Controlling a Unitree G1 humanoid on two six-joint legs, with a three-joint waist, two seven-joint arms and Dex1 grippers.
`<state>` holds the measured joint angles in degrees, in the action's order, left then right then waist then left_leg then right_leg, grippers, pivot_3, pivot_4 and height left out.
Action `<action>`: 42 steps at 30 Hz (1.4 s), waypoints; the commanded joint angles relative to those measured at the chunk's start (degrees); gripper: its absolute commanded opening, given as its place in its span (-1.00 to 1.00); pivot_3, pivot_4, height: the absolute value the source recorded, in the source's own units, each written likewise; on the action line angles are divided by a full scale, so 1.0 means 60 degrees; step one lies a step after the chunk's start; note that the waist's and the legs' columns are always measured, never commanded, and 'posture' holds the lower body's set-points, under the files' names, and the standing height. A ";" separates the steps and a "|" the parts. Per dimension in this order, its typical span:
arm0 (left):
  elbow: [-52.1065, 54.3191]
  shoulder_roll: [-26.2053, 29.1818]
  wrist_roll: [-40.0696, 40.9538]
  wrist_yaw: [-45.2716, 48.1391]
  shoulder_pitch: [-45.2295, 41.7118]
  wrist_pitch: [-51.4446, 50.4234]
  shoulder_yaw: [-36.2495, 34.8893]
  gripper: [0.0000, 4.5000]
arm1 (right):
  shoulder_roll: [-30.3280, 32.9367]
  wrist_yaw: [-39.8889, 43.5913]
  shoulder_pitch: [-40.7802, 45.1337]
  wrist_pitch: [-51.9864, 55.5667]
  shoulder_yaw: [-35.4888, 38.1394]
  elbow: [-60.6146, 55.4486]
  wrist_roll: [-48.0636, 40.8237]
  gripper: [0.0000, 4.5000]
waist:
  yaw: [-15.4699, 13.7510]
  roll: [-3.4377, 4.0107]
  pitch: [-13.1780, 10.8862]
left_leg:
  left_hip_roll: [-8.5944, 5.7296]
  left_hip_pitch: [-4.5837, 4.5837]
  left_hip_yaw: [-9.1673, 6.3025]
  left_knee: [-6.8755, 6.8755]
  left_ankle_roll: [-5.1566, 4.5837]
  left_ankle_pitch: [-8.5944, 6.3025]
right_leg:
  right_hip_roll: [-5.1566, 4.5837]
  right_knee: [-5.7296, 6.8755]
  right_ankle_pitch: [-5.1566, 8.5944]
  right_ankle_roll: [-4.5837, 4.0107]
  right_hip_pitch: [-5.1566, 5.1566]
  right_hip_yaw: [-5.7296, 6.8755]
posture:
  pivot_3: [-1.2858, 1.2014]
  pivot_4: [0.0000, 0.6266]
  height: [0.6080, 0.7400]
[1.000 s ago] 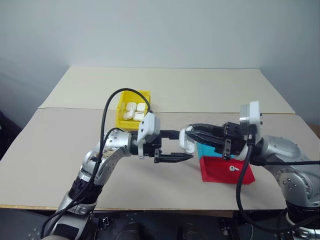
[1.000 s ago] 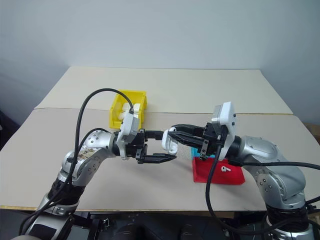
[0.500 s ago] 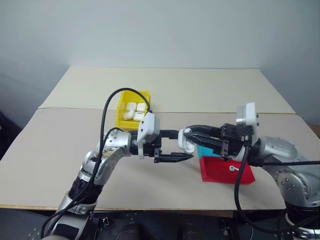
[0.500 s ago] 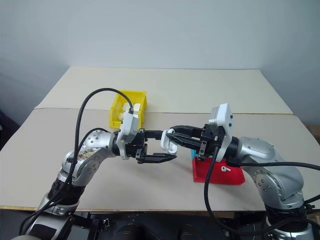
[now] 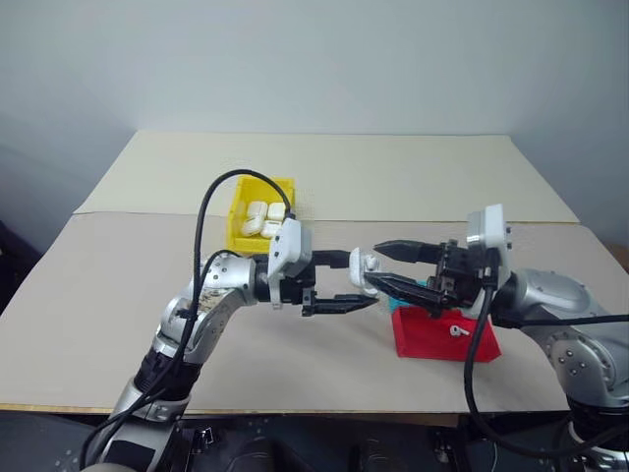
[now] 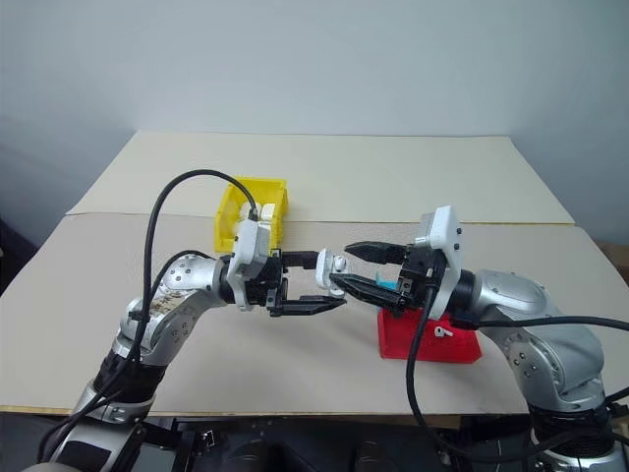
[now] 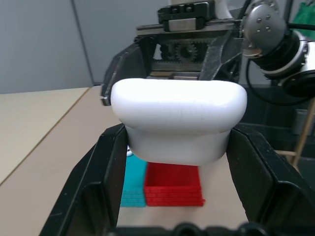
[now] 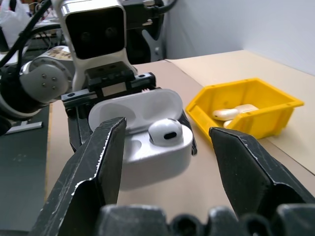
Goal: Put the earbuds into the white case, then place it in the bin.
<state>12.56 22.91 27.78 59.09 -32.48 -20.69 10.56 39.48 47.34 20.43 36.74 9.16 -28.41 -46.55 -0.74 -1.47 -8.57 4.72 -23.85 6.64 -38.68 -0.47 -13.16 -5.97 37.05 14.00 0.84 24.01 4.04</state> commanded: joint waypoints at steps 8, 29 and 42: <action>0.0881 0.0159 -0.0265 -0.1238 0.0522 -0.0311 -0.0384 0.22 | 0.0797 0.0025 0.0808 -0.0259 0.0890 0.0996 0.0400 0.43 | 0.0005 0.0000 0.0000 | 0.0000 0.0000 0.0005 0.0003 0.0000 0.0000 | -0.0002 -0.0002 0.0000 0.0000 0.0002 -0.0003 | 0.03 -0.52 1.00; 0.2296 0.0792 0.2239 -0.1028 0.0409 -0.2396 -0.1078 0.22 | 0.3565 0.5015 0.4728 -0.6857 -0.5341 0.7006 0.8659 0.43 | 0.0042 0.0001 -0.0002 | 0.0001 0.0003 0.0031 0.0011 0.0007 0.0004 | -0.0003 -0.0009 0.0002 0.0003 0.0019 -0.0021 | 0.03 -0.52 1.00; 0.2182 0.0638 0.1891 -0.0327 0.0111 -0.1739 -0.0460 0.22 | 0.1625 0.5707 0.6744 -1.0099 -0.6062 1.1592 1.0287 0.43 | 0.0036 0.0003 -0.0003 | 0.0003 0.0003 0.0037 0.0012 0.0086 0.0050 | 0.0000 -0.0008 0.0001 0.0001 0.0019 -0.0018 | 0.03 -0.52 1.00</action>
<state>24.48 26.82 39.19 56.52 -30.81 -32.62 7.69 49.28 82.31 59.25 -20.94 -27.18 39.09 13.54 -0.52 -1.45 -8.59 4.74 -23.83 6.87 -38.61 0.05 -12.85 -5.98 37.01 14.01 0.85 24.12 3.91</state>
